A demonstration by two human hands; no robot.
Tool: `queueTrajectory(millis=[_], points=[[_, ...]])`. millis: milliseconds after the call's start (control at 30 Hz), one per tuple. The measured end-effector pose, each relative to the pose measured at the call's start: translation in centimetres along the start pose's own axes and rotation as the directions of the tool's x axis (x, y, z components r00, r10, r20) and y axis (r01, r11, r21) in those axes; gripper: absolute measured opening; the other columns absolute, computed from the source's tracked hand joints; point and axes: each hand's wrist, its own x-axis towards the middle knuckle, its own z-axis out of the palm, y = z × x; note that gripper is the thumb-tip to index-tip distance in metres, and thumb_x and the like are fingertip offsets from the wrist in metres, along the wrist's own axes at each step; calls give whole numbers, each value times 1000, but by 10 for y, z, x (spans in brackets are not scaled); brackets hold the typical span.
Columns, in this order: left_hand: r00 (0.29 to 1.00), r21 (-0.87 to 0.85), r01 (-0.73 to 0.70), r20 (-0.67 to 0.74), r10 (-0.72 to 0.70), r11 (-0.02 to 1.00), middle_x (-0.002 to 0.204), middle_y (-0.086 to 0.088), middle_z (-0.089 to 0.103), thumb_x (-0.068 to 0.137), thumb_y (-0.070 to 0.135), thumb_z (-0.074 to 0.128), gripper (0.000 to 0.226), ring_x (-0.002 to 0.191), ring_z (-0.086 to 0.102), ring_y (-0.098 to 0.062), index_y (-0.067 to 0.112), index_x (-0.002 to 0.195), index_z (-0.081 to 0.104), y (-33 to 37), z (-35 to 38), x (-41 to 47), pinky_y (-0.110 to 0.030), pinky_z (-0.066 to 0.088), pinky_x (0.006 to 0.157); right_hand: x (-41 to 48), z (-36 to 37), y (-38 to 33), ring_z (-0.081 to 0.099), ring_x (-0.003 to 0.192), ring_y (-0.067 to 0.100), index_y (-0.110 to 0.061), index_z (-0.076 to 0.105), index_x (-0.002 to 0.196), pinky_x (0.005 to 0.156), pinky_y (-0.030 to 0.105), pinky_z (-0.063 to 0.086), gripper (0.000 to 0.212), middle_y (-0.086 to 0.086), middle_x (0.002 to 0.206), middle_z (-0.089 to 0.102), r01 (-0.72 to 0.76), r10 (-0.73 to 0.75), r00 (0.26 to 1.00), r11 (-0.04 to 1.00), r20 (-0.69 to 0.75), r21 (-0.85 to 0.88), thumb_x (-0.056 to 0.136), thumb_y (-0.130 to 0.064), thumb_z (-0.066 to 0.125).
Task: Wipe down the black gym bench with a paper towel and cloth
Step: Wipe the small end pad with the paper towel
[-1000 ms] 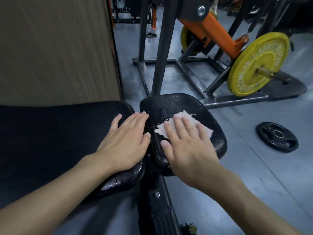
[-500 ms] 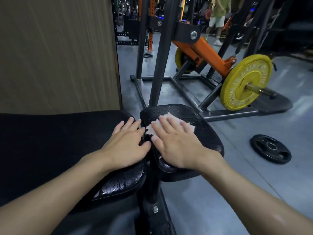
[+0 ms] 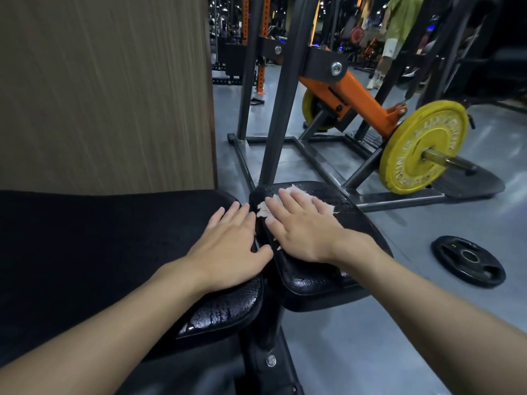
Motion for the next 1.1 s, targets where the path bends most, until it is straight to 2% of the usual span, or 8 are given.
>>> queueTrajectory(millis=[67, 200, 367, 567, 767, 933, 1000, 1100], points=[[1000, 8, -15, -4, 15, 1000, 165, -3, 0, 95, 55, 33, 78, 150, -10, -13, 13, 156, 11, -1, 0, -1, -35, -6, 121, 11, -3, 17, -7, 153, 18, -31, 7, 158, 122, 49, -1, 58, 0, 167, -1, -17, 17, 1000, 1000, 2, 6, 103, -49, 15], [1000, 10, -19, -2, 19, 1000, 165, -3, -2, 94, 57, 32, 80, 149, -12, -12, 13, 157, 6, -1, 0, 0, -35, -7, 121, 37, -9, 34, -4, 153, 22, -28, 9, 157, 121, 50, 1, 62, 3, 167, 3, -241, 241, 970, 970, 15, 3, 101, -54, 13], [1000, -11, -7, -9, 7, 1000, 164, -5, -10, 93, 56, 35, 86, 148, -15, -10, 11, 156, -5, -1, 1, 1, -34, -6, 121, 22, -2, -4, -7, 152, 21, -32, 9, 157, 120, 53, 0, 57, 0, 167, 1, 18, -18, 1000, 1000, -3, -11, 103, -51, 14], [1000, -39, -1, -1, 1, 999, 163, -6, -15, 93, 55, 37, 89, 148, -16, -10, 8, 155, -6, -1, -1, -1, -33, -7, 121, 71, -15, 8, 1, 153, 23, -33, 13, 157, 120, 53, 1, 58, 0, 167, 9, -85, 84, 995, 996, 49, 22, 102, -50, 12], [999, -143, -5, -50, -3, 990, 165, -3, -5, 92, 41, 40, 82, 149, -8, -6, 13, 156, -2, -3, 1, 1, -34, -3, 122, 14, -2, -6, -4, 152, 17, -34, 16, 156, 121, 51, 0, 55, -4, 167, 1, 81, -81, 997, 997, 2, -9, 104, -48, 14], [999, -213, -23, -40, 15, 977, 165, 1, 4, 94, 22, 34, 69, 149, -4, -4, 17, 156, 5, 0, -4, -4, -32, -5, 121, -76, 9, -10, 2, 152, 20, -33, 23, 153, 120, 45, 5, 73, -3, 166, 8, 226, -233, 969, 971, -85, -82, 89, -54, -7], [999, -266, -24, -29, 17, 964, 164, 2, 11, 93, 16, 32, 66, 148, -4, -3, 20, 156, 9, 0, -5, -5, -28, -7, 120, -85, 9, -3, 1, 152, 19, -33, 18, 155, 121, 44, 5, 74, -4, 166, 6, 234, -239, 969, 969, -65, -76, 89, -53, -9], [1000, -248, -17, -22, 12, 969, 163, 1, 16, 87, 25, 27, 70, 148, -4, -3, 19, 155, 10, -1, -3, -4, -30, -6, 121, -50, 4, 8, -3, 152, 16, -34, 9, 157, 122, 44, 1, 63, -4, 167, 1, 153, -155, 986, 988, -54, -34, 98, -50, -1]])
